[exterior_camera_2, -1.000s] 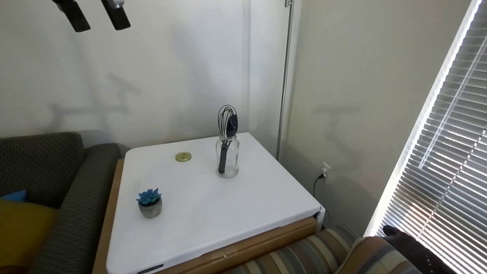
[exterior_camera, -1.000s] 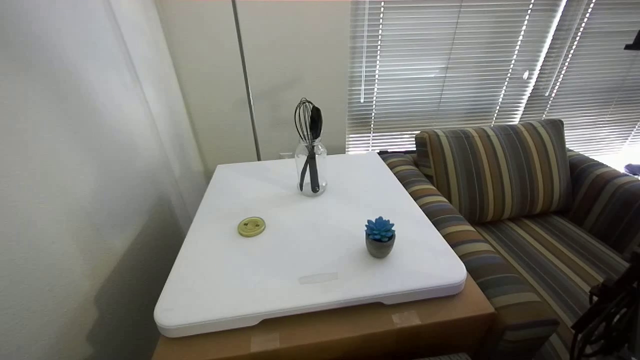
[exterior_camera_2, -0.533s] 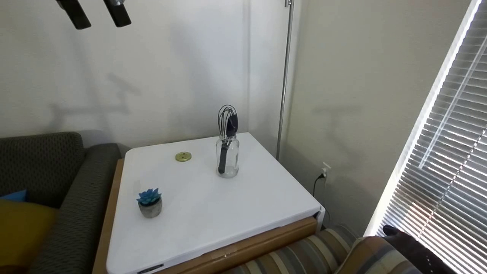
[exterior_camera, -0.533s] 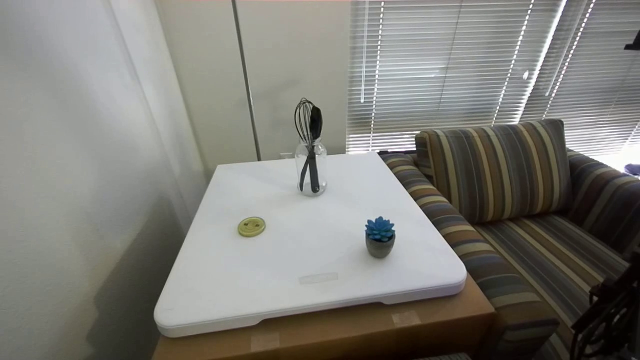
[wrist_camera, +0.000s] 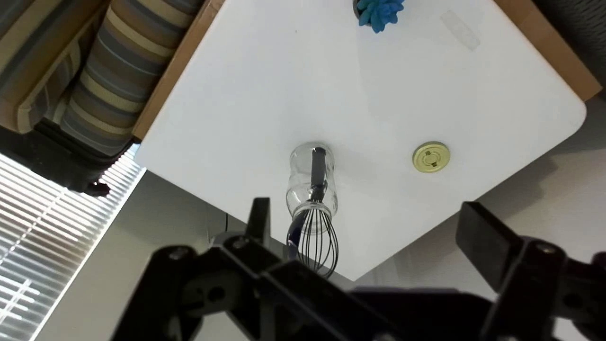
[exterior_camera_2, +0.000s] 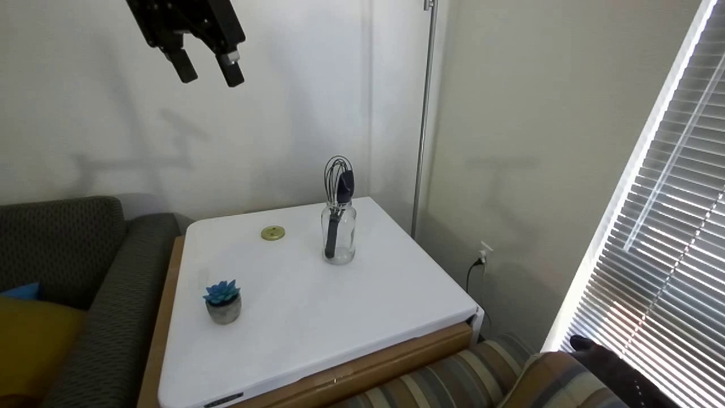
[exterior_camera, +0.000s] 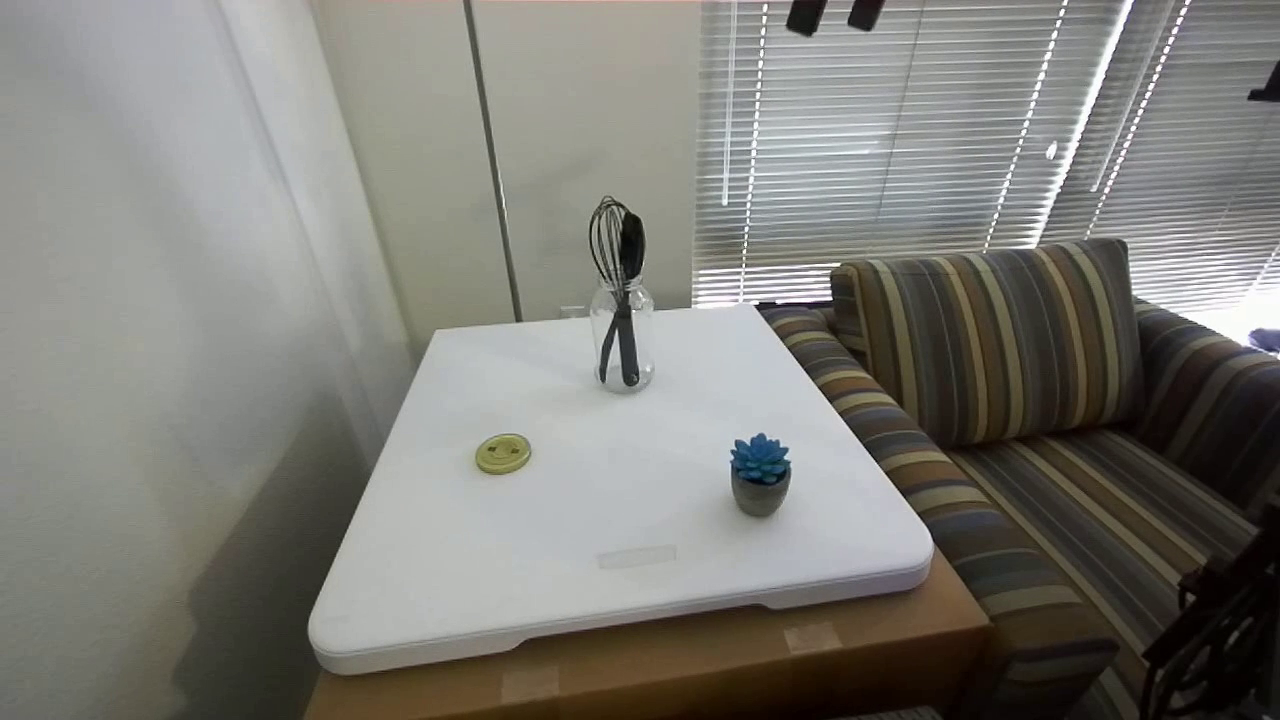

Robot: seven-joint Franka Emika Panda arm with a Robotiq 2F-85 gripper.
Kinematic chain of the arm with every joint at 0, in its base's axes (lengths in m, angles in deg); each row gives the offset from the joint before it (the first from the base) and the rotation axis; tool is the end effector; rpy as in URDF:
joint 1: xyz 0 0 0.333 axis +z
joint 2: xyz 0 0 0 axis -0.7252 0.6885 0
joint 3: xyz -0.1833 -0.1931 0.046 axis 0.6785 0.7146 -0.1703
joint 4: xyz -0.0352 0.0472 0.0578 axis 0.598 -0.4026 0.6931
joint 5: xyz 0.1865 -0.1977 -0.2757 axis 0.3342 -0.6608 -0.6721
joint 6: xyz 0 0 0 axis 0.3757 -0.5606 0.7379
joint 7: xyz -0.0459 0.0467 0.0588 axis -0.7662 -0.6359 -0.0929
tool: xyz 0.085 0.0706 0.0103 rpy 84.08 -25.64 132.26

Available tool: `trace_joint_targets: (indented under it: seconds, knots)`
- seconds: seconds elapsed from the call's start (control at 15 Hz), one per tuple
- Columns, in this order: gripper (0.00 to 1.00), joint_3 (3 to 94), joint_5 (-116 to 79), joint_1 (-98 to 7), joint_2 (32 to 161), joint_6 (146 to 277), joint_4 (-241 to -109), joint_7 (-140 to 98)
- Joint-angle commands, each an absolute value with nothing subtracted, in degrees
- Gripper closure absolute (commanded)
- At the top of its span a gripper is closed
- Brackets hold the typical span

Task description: Remove the whisk from the jar and put it on the table

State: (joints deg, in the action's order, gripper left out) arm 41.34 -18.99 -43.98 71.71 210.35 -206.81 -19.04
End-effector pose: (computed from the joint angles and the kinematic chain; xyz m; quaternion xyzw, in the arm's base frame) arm 0.5328 0.0542 0.4424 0.9870 0.0436 0.1542 0.0152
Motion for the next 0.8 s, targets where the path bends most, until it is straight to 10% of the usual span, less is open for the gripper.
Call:
trace_joint_targets:
  seconds: [0.0, 0.73]
  knots:
    - [0.00, 40.83, -20.86, -43.95, 74.26, 210.10, -205.42, -23.28]
    - [0.00, 39.29, -29.83, -44.45, 80.13, 207.99, -200.39, -48.60]
